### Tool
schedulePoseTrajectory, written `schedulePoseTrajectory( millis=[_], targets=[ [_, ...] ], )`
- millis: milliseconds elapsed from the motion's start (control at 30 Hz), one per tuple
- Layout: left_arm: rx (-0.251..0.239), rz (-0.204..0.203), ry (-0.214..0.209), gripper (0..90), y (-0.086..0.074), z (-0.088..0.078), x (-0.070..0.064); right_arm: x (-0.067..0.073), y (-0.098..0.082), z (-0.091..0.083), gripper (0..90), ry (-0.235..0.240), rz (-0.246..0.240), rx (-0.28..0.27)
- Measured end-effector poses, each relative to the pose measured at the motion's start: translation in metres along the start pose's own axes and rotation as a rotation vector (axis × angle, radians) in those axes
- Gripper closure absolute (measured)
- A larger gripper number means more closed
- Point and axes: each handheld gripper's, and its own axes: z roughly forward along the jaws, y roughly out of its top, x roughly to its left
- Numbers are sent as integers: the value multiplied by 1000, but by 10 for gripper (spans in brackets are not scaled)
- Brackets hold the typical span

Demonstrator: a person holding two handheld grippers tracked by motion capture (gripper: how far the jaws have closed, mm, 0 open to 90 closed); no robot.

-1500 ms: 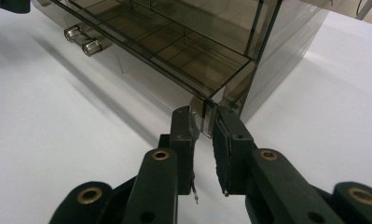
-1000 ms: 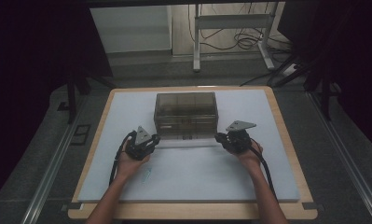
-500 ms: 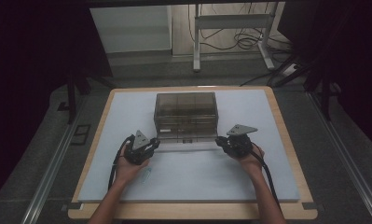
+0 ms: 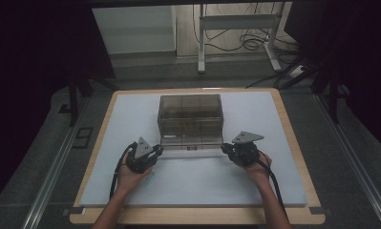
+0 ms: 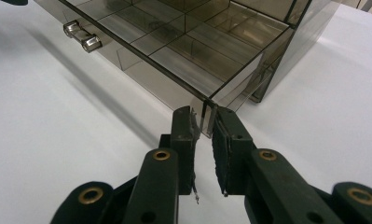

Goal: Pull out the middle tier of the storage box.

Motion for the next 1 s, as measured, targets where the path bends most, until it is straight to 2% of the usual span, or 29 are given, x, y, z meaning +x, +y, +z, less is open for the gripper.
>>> schedulePoseTrajectory(
  millis=[300,733,833,900,1000],
  targets=[
    [17,11,6,778,-4,2,-3,4,-4,2,769,-7,-22,22],
    [10,9,10,774,-5,2,-3,4,-5,3,760,-2,-4,14],
    [-2,10,3,755,-5,1,-2,4,-6,3,752,-3,-7,9],
    [-7,18,13,717,-4,0,-2,4,-6,1,726,1,-9,9],
    [0,0,17,665,-5,-4,4,2,-7,-3,663,-13,-2,6]
  ],
)
